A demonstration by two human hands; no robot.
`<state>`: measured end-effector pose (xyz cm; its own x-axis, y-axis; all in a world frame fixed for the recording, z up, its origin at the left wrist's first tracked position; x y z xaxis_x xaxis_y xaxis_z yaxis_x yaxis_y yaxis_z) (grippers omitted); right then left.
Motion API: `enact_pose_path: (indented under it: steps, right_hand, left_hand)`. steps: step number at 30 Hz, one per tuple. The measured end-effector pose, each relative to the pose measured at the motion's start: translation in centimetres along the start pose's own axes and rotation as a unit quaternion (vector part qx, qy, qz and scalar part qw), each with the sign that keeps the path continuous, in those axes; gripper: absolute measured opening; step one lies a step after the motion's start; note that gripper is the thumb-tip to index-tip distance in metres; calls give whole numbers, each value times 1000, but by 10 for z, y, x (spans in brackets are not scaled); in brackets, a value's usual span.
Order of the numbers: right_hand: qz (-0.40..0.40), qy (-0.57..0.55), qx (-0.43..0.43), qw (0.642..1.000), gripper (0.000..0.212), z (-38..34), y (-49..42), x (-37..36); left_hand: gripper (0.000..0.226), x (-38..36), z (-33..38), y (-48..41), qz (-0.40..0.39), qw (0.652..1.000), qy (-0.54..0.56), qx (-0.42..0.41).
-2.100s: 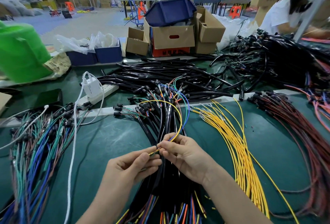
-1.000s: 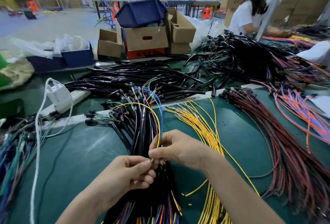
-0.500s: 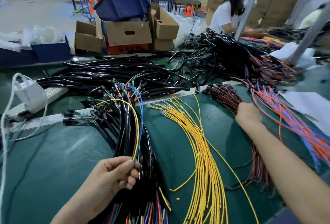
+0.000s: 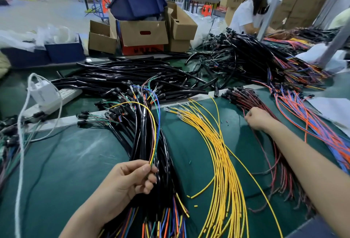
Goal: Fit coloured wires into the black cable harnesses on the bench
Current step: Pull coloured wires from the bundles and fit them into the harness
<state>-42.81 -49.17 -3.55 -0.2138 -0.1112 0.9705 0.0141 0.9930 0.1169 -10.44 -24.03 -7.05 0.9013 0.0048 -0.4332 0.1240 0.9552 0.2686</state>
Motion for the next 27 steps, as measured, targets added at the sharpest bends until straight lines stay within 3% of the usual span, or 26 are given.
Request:
enact_pose_path:
  steps: [3, 6, 9, 13, 16, 20, 21, 24, 27]
  right_hand:
    - [5, -84, 43, 996, 25, -24, 2, 6]
    - [33, -156, 32, 987, 21, -40, 1, 10]
    - [90, -260, 55, 960, 14, -65, 6, 26]
    - [176, -441, 142, 868, 6, -115, 36, 70]
    - [146, -575, 169, 787, 19, -146, 68, 103]
    - [90, -754, 224, 611, 43, -181, 106, 139]
    - [107, -760, 236, 596, 48, -186, 111, 146]
    - [160, -729, 260, 613, 57, -193, 118, 160]
    - [100, -760, 238, 597, 49, -193, 115, 157]
  left_hand:
    - [18, 0, 0, 1, 0, 1000, 0, -2]
    - [18, 1, -1, 1, -2, 1000, 4, -3]
    - [17, 3, -2, 0, -5, 1000, 5, -7]
    - [19, 5, -3, -1, 7, 1000, 13, -20]
    - [17, 5, -2, -2, 9, 999, 27, -29]
    - [14, 3, -1, -1, 15, 997, 61, -34]
    - [15, 4, -1, -1, 15, 997, 71, -33]
    - [18, 4, -1, -3, 10, 994, 104, -39]
    - [16, 6, -1, -4, 7, 990, 133, -40]
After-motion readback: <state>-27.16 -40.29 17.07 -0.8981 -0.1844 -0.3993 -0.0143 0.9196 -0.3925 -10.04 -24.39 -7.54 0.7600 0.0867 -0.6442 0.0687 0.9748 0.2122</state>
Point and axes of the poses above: each hand's wrist, its own y-axis away from the middle knuckle, its own x-axis out of the back of the hand, z = x × y, the point moved 3 cm from there along -y, towards the middle knuckle, and after that the axes turned 3 degrees about x, right-handed, at the moved point
